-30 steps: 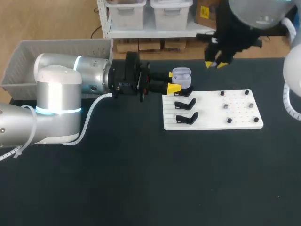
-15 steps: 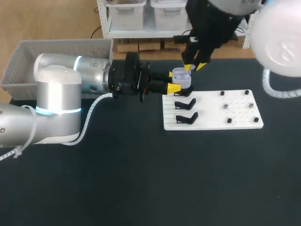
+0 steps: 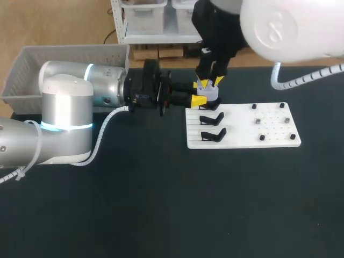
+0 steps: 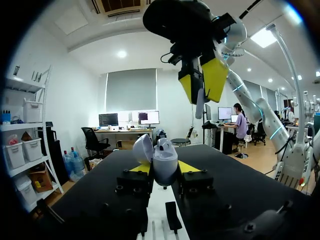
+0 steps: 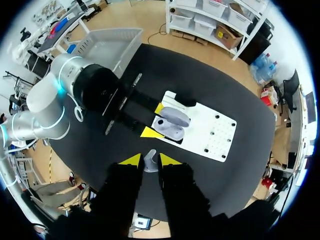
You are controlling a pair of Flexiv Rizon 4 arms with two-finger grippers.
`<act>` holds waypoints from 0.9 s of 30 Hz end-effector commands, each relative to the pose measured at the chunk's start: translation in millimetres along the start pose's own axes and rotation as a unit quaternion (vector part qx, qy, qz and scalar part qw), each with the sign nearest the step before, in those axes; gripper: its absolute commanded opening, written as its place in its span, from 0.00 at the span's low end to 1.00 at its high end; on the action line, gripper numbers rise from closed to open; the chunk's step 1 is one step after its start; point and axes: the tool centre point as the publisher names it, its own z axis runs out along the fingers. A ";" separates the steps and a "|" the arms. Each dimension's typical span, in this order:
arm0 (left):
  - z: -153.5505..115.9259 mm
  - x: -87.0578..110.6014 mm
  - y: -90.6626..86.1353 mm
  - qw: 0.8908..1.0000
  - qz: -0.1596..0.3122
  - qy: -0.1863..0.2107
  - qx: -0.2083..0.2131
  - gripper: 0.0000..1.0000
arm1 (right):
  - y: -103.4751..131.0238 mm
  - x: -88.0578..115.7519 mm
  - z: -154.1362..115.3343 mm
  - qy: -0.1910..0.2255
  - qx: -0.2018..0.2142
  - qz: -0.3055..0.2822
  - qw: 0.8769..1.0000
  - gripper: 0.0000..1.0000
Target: Pick up each earbud case from the left stands, insert the matching earbuds, close the lid, and place the case in the box.
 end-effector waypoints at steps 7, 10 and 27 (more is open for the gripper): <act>0.2 0.9 -0.2 1.000 0.001 -0.001 -0.001 0.00 | 4.7 -16.5 7.0 -0.008 0.017 -0.032 0.999 0.00; 0.2 0.9 -0.2 1.000 0.001 -0.001 -0.001 0.00 | 4.1 -18.1 9.7 -0.003 0.015 -0.047 0.999 0.00; 0.2 0.9 -0.2 1.000 0.001 -0.001 -0.001 0.00 | -6.3 -24.6 20.5 0.016 0.011 -0.072 0.997 0.00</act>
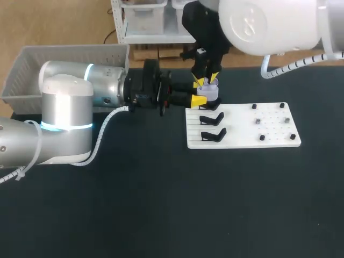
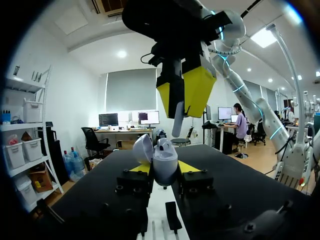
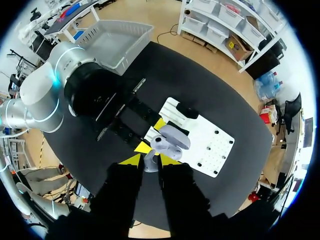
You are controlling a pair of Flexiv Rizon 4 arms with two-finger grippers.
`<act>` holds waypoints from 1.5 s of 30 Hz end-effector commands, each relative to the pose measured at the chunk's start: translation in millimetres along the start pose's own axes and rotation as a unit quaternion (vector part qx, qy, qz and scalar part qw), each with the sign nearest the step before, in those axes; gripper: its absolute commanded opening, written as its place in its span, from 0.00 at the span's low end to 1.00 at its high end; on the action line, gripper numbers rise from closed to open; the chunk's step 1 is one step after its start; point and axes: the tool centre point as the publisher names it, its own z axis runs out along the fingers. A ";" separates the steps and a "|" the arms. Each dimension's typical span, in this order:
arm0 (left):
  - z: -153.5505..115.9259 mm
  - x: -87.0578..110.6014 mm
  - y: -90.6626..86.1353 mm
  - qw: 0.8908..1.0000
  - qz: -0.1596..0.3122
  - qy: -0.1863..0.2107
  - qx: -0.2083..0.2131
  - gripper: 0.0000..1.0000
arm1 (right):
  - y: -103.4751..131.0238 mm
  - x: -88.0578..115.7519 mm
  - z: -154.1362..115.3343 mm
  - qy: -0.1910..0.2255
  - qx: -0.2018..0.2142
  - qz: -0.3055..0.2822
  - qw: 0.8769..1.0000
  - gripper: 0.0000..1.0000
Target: Pick up each earbud case from the left stands, insert the matching earbuds, close the lid, and place the case in the box.
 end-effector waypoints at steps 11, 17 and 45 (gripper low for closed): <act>0.2 0.9 -0.2 1.000 0.001 -0.001 -0.001 0.00 | -0.6 -4.3 9.5 0.007 0.012 0.002 1.000 0.00; 0.2 0.9 -0.2 1.000 0.001 -0.001 -0.001 0.00 | -2.0 -5.9 13.1 0.007 0.015 0.007 1.000 0.00; 0.2 0.9 -0.2 1.000 0.001 -0.001 -0.001 0.00 | -10.3 -10.3 22.7 0.008 0.014 0.026 1.000 0.00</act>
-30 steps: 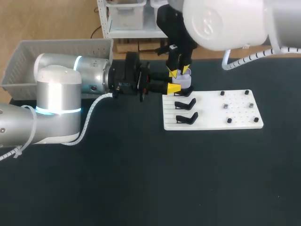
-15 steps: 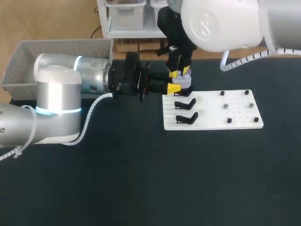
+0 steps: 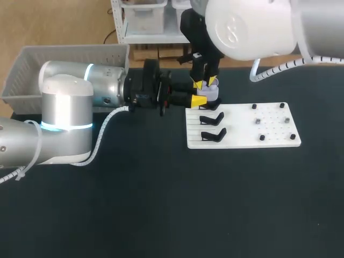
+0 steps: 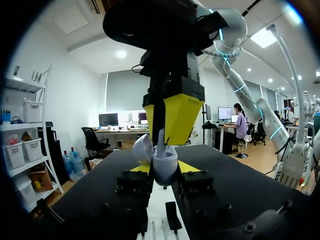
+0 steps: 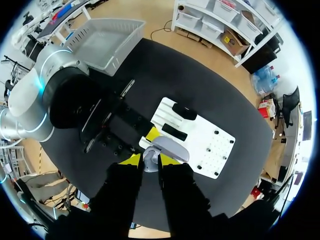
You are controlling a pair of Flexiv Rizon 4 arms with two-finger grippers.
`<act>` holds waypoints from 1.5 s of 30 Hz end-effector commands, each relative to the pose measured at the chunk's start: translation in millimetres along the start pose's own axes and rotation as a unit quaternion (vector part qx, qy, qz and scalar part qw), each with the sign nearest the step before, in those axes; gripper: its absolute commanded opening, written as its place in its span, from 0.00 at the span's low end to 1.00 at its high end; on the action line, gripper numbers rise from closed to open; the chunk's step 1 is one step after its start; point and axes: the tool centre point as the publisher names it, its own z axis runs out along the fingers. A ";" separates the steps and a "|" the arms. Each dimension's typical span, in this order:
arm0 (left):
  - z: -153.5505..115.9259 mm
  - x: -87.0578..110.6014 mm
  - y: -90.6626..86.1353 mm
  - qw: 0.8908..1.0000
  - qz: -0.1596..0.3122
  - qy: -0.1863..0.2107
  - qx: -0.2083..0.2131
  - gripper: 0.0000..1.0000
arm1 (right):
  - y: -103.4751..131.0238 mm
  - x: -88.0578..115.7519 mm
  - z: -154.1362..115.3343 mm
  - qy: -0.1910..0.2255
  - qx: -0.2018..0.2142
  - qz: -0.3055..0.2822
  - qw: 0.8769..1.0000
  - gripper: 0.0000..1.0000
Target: Pick up each earbud case from the left stands, insert the matching earbuds, close the lid, and place the case in the box.
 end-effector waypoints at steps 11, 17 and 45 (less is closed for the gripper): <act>0.1 0.9 -0.2 1.000 0.001 -0.001 -0.001 0.00 | -2.5 -1.9 8.6 0.009 0.004 0.001 1.000 0.00; 0.1 0.9 -0.2 1.000 0.001 -0.001 -0.001 0.00 | -3.8 0.3 2.9 0.004 -0.002 0.015 1.000 1.00; 0.1 0.9 -0.2 1.000 0.001 -0.001 -0.001 0.00 | -66.3 -34.1 -9.2 -0.094 0.023 0.244 0.965 1.00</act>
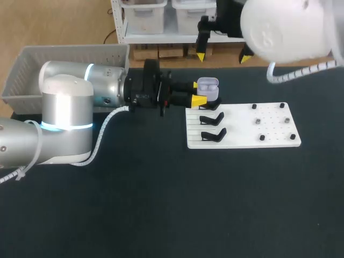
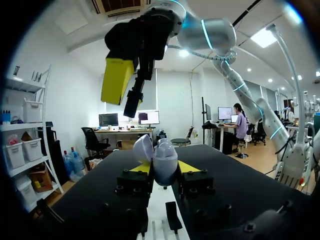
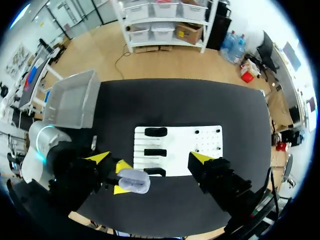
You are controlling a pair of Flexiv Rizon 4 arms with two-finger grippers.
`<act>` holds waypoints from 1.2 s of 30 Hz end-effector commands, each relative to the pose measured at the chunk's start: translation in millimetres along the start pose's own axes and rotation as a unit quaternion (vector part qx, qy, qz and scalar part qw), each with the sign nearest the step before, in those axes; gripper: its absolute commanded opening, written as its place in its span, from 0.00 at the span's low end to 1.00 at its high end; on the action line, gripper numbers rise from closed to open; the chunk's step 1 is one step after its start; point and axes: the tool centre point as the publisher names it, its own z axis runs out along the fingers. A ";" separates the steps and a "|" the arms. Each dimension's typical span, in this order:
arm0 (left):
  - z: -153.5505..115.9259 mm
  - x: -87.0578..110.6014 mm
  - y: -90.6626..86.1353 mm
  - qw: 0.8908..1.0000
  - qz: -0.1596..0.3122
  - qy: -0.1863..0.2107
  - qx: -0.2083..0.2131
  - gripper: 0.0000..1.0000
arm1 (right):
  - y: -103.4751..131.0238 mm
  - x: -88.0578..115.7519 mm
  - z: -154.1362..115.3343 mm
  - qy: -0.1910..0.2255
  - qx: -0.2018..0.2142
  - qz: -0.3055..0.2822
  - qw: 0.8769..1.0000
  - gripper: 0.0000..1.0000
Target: Pick up each earbud case from the left stands, insert the matching earbuds, close the lid, and place the case in the box.
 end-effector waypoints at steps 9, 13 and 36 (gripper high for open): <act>-0.1 0.6 -0.5 1.000 0.001 -0.001 -0.001 0.00 | -24.5 13.6 37.7 0.031 0.026 0.023 0.999 1.00; -0.1 0.6 -0.5 1.000 0.001 -0.001 -0.001 0.00 | -26.5 27.3 34.0 0.048 0.031 0.017 0.998 1.00; -41.4 -20.4 -10.5 0.995 -0.041 0.015 -0.086 0.00 | -64.3 88.4 -110.0 -0.148 0.005 0.002 0.989 1.00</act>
